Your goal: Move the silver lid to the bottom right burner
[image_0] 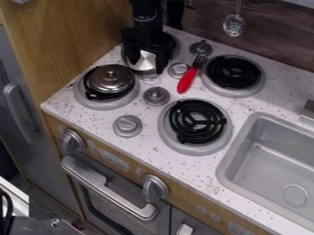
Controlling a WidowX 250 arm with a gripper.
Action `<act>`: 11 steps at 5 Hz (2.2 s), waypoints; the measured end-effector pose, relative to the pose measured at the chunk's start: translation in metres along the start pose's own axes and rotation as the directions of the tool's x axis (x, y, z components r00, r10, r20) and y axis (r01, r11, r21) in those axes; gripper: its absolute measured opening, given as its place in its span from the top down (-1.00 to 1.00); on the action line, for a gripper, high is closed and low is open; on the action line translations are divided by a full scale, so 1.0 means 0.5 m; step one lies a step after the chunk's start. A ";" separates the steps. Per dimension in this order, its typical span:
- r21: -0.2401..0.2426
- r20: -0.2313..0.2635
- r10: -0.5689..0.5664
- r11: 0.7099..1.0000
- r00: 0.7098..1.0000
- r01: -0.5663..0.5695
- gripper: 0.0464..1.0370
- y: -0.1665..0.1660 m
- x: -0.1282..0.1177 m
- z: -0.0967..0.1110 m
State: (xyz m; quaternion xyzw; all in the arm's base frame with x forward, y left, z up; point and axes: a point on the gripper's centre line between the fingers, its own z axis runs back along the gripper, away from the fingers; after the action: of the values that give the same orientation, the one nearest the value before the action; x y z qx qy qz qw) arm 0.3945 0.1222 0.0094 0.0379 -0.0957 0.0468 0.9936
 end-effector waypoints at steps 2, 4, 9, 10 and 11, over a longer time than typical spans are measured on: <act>0.021 -0.048 0.079 0.997 0.996 -0.078 -0.92 0.033 0.023 -0.052; 0.121 -0.014 0.260 0.959 0.965 -0.257 -0.92 0.195 0.078 -0.075; 0.085 -0.070 0.272 0.960 0.960 -0.266 -0.92 0.189 -0.034 -0.081; 0.083 -0.074 0.274 0.960 0.959 -0.268 -0.92 0.184 -0.042 -0.087; 0.116 -0.068 0.259 0.961 0.963 -0.250 -0.92 0.187 -0.040 -0.087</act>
State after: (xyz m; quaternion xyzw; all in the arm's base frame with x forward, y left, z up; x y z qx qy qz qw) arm 0.3738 0.2169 -0.0306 0.0763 -0.0560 0.1809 0.9789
